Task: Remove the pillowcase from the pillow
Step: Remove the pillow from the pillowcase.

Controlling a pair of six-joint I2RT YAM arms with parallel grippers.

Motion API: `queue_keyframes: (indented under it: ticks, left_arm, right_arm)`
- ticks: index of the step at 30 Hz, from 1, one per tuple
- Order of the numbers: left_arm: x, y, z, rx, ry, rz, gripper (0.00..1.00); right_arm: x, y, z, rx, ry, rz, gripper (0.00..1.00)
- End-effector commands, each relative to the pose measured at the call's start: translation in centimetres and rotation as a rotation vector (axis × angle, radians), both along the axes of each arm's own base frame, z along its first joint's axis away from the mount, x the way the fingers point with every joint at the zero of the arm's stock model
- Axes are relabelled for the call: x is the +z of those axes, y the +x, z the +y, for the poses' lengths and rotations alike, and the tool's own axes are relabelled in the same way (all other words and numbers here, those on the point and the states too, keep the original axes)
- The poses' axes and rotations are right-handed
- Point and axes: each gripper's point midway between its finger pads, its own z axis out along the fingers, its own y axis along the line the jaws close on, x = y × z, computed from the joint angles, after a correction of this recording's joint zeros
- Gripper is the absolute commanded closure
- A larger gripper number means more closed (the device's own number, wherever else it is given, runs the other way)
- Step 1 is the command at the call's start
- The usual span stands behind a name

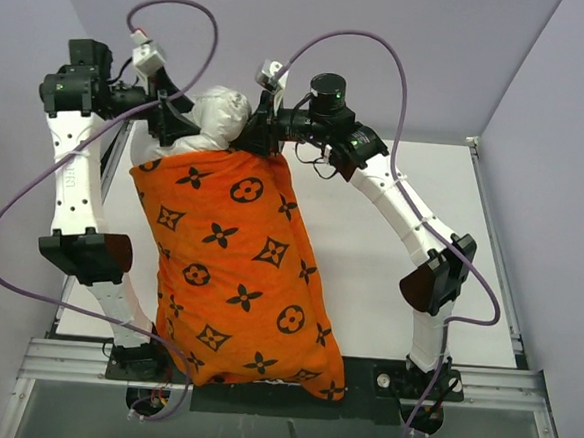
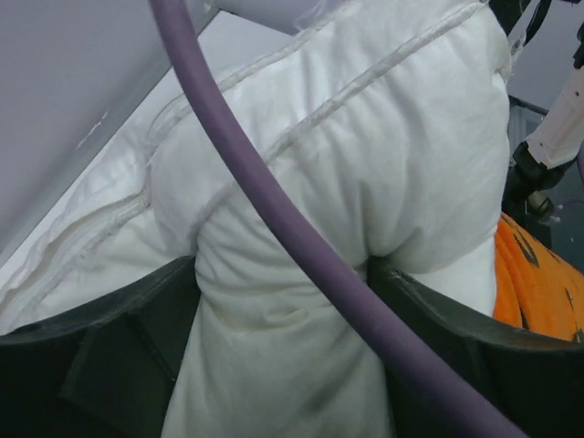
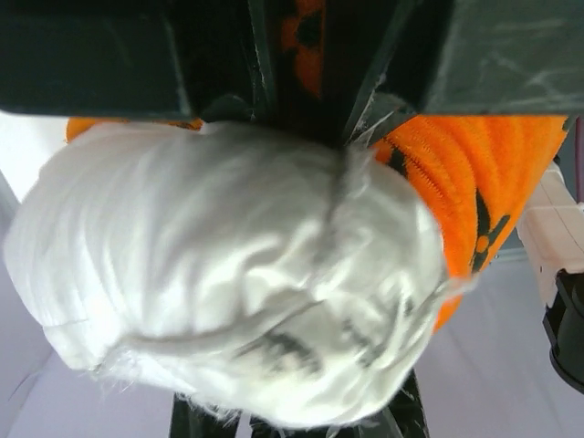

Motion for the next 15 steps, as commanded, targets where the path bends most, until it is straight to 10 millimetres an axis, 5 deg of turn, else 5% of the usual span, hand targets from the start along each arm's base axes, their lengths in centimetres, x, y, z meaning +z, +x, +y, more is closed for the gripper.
queue_keyframes:
  ticks: [1, 4, 5, 10, 15]
  left_arm:
    - [-3.0, -5.0, -4.6, -0.170, 0.050, 0.132, 0.45]
    - [-2.6, -4.3, -4.5, -0.157, 0.065, 0.094, 0.94]
    - [-2.2, -3.8, -4.5, -0.142, 0.072, 0.067, 1.00]
    - [3.1, -0.7, -3.7, 0.042, 0.127, -0.202, 1.00]
    - [16.8, 2.8, -2.1, 0.463, 0.133, -0.903, 1.00]
  right_arm:
    - [8.3, -6.3, -1.1, 0.130, 0.129, -0.196, 1.00]
    - [8.6, -6.2, -1.6, 0.101, 0.121, -0.212, 1.00]
    - [8.7, -6.0, -1.8, 0.085, 0.118, -0.219, 1.00]
    - [9.6, -4.3, -2.8, -0.056, 0.125, -0.260, 1.00]
    - [11.9, -1.0, -5.1, -0.325, 0.155, -0.322, 1.00]
